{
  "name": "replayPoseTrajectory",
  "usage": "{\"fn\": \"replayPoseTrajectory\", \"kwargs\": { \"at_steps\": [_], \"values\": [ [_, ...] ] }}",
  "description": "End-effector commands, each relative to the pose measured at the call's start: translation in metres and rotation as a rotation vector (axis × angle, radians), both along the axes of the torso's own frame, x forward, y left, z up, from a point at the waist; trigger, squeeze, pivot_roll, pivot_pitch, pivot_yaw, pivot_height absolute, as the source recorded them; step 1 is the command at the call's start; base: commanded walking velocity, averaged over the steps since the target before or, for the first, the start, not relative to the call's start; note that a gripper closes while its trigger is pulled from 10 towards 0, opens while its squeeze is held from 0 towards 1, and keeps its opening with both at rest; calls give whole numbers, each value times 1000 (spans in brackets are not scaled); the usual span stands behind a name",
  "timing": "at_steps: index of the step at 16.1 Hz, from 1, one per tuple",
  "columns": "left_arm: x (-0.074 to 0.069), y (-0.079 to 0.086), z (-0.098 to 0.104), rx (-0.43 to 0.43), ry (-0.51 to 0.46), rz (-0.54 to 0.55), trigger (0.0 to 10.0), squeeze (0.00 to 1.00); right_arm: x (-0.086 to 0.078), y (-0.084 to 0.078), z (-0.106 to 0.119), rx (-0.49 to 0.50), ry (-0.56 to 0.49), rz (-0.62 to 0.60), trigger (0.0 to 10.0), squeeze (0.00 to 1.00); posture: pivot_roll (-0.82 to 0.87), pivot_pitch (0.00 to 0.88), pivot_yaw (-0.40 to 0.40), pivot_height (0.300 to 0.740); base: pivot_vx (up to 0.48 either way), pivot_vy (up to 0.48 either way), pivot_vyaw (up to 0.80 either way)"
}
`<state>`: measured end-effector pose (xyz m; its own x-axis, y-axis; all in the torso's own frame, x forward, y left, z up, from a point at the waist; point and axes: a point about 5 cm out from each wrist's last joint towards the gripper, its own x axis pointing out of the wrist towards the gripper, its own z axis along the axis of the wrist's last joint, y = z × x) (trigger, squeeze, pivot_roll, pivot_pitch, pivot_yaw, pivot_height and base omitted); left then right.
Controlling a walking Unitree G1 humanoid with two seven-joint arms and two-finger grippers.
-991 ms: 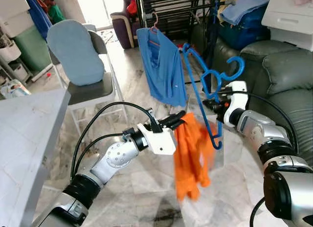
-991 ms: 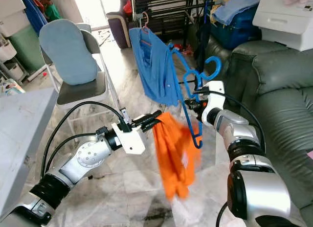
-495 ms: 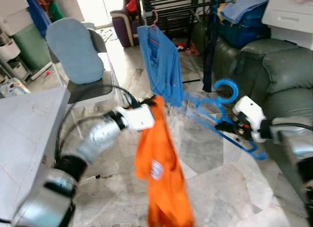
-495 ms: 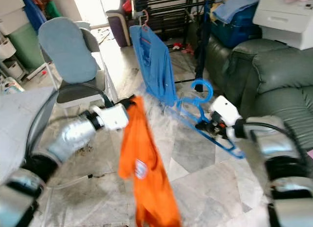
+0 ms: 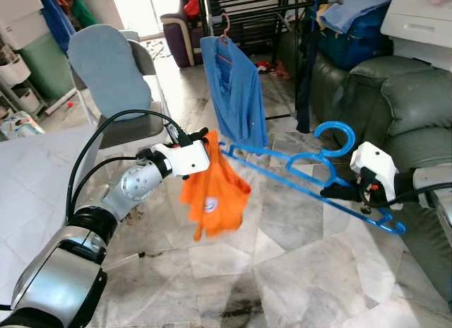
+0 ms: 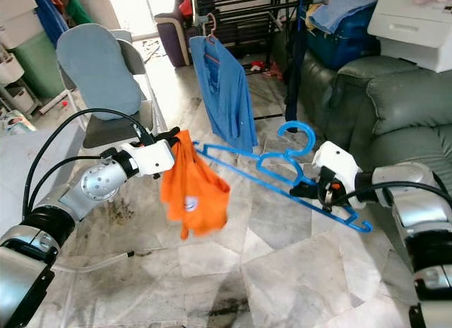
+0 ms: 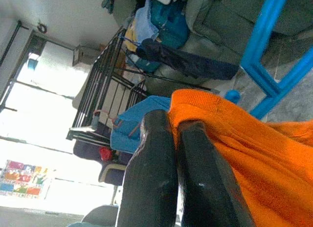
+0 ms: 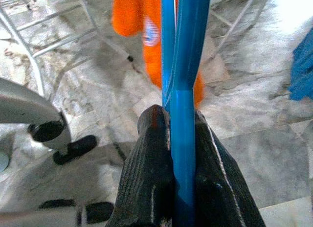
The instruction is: Hang hanger
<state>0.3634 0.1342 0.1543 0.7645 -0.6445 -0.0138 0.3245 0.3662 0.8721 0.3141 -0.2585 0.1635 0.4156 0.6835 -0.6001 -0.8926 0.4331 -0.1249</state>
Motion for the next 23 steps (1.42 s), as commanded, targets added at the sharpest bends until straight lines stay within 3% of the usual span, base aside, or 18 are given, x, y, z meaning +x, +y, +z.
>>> {"fn": "replayPoseTrajectory", "kwargs": {
  "at_steps": [1,4,7,10,21,23],
  "values": [
    [3,4,8,10,-29,5,10000,0,-1,5,4,-7,0,47,10000,0,-71,0,137,740,0,0,0],
    [4,8,6,30,-25,23,10000,0,-3,4,2,-24,15,54,10000,0,-70,0,136,740,0,0,0],
    [5,23,-2,71,-4,78,10000,0,0,-3,5,-65,-14,17,10000,0,-74,0,138,740,0,0,0],
    [4,25,-2,72,-6,78,10000,0,-3,0,4,-60,6,38,10000,0,-72,0,137,740,0,0,0],
    [-1,3,-1,43,-40,-30,10000,0,2,13,-9,-43,19,55,10000,0,-69,0,139,740,0,0,0],
    [-3,-5,7,2,-66,-81,10000,0,7,20,-16,-35,8,31,10000,0,-70,0,140,740,0,0,0]
  ]
}}
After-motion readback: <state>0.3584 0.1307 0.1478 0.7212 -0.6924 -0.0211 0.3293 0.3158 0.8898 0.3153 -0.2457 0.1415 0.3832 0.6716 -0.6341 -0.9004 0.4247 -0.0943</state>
